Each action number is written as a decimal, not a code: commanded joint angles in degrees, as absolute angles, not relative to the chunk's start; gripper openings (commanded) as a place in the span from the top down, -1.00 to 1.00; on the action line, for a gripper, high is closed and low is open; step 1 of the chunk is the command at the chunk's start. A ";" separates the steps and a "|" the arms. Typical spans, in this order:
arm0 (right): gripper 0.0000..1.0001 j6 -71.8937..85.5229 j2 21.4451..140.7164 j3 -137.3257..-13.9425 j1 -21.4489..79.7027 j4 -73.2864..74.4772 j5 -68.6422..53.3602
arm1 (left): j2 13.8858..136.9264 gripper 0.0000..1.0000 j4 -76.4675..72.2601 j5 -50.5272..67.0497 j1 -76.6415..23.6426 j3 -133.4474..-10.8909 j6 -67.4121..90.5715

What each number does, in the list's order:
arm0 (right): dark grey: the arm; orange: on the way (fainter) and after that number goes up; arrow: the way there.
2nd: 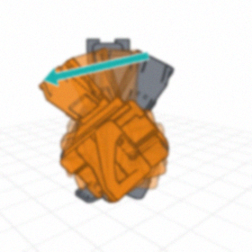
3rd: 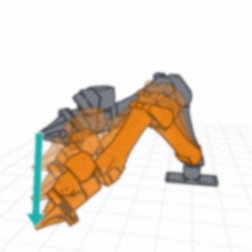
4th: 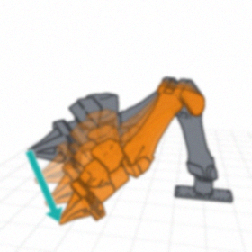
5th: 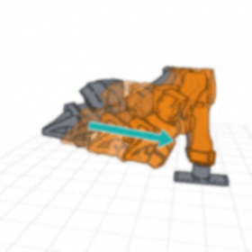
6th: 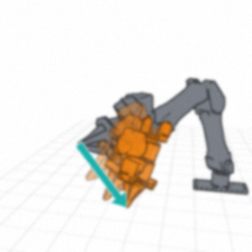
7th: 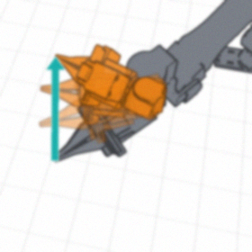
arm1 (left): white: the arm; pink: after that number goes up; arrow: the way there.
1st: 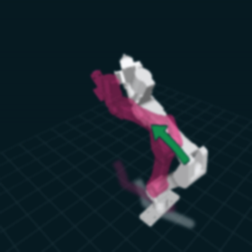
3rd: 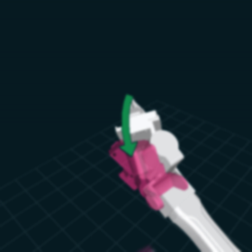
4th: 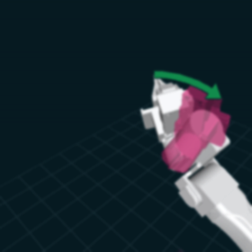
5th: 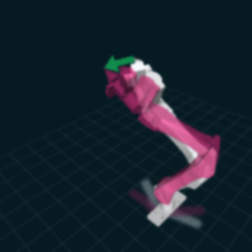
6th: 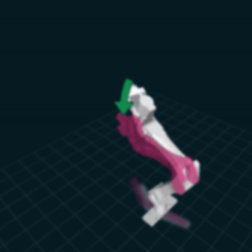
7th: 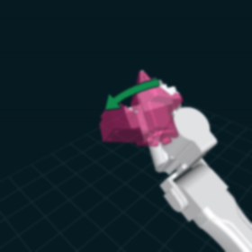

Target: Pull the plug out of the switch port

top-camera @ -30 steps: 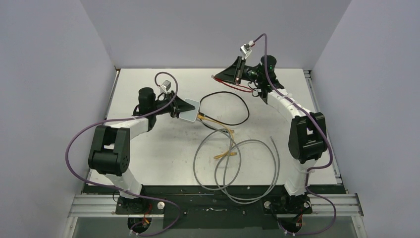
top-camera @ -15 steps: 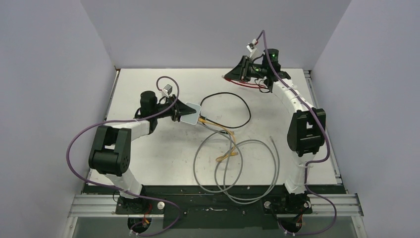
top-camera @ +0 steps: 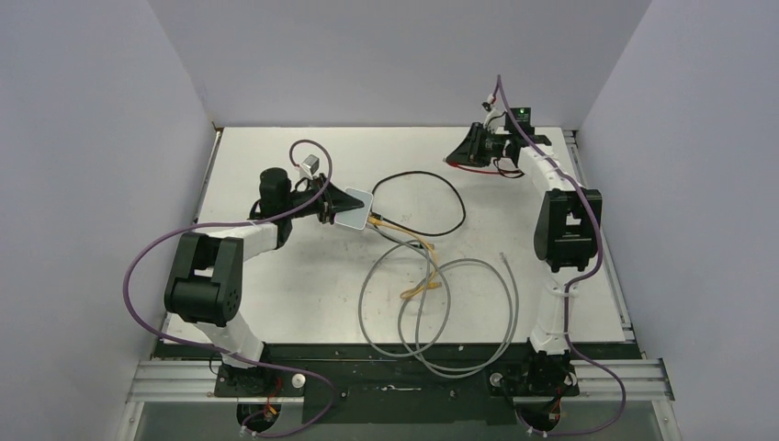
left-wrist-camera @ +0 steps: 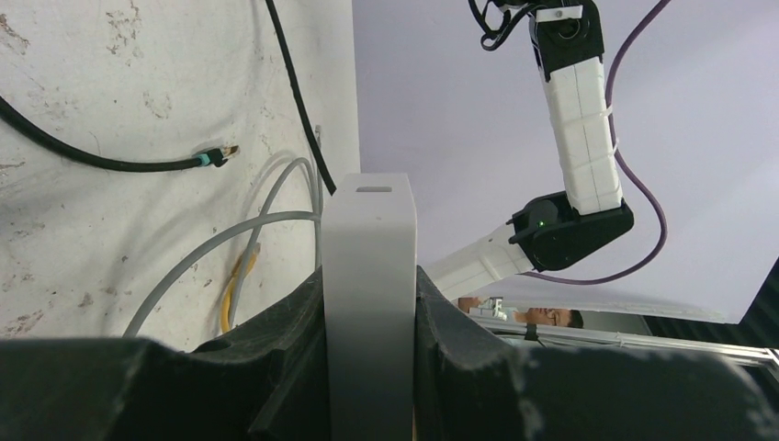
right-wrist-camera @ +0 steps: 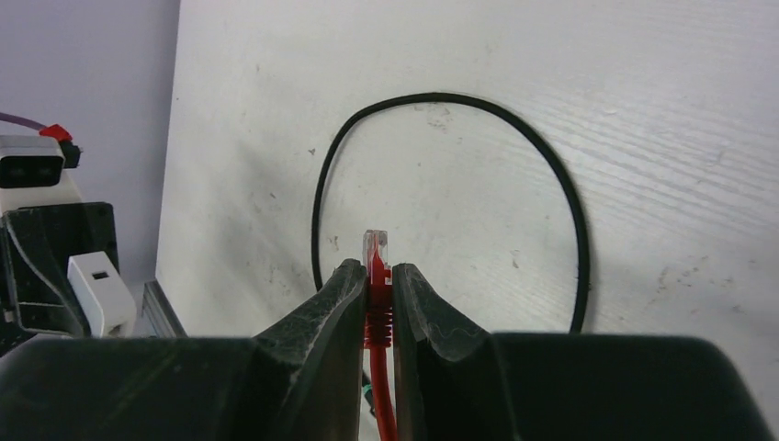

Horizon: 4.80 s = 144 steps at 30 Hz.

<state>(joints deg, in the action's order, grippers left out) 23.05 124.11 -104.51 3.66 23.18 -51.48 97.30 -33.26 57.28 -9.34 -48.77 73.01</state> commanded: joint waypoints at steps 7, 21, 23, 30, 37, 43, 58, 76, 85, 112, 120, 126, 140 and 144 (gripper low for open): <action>0.89 22.82 129.75 -111.07 1.25 19.36 -47.02 | 95.24 1.00 -37.88 58.20 -9.97 -49.31 74.77; 0.89 25.22 142.22 -126.15 -3.51 21.83 -46.35 | 94.20 1.00 -38.41 57.44 -10.80 -48.71 75.41; 0.89 25.57 143.48 -127.70 -3.89 22.07 -46.03 | 94.33 1.00 -38.36 57.41 -11.13 -49.07 75.49; 0.89 27.65 144.22 -125.04 -4.31 20.20 -43.60 | 94.40 1.00 -38.58 57.00 -12.07 -49.48 75.67; 0.89 25.44 143.62 -121.77 -4.31 22.01 -39.73 | 94.47 1.00 -39.16 56.95 -12.44 -48.97 75.91; 0.84 23.84 142.03 -119.09 -4.31 22.54 -37.87 | 94.73 1.00 -40.11 56.82 -12.63 -48.77 76.45; 0.20 20.42 136.27 -116.81 -4.31 24.24 -33.55 | 95.97 1.00 -41.73 56.76 -13.16 -48.87 77.15; -0.83 20.61 129.28 -114.37 -4.22 22.21 -32.61 | 98.18 1.00 -42.03 57.18 -13.17 -50.69 77.08; -0.80 21.84 126.21 -110.07 -3.57 22.43 -33.98 | 99.10 1.00 -38.45 57.19 -13.09 -52.20 74.45; -0.80 24.20 112.31 -94.59 7.01 22.62 -41.97 | 95.77 1.00 3.53 50.19 -13.07 -67.71 44.17; -0.80 31.08 109.74 -89.28 10.18 15.30 -48.51 | 93.40 1.00 -3.90 50.38 -13.05 -66.56 47.46; -0.80 34.73 107.92 -85.77 11.19 10.70 -52.71 | 93.21 1.00 -12.32 52.16 -13.09 -65.32 53.08; -0.80 41.72 104.77 -81.61 15.48 -3.74 -60.40 | 92.93 1.00 -26.41 52.95 -12.17 -61.81 62.26; -0.80 43.03 104.80 -80.98 16.72 -5.28 -61.85 | 93.20 1.00 -33.00 53.07 -11.55 -59.34 66.72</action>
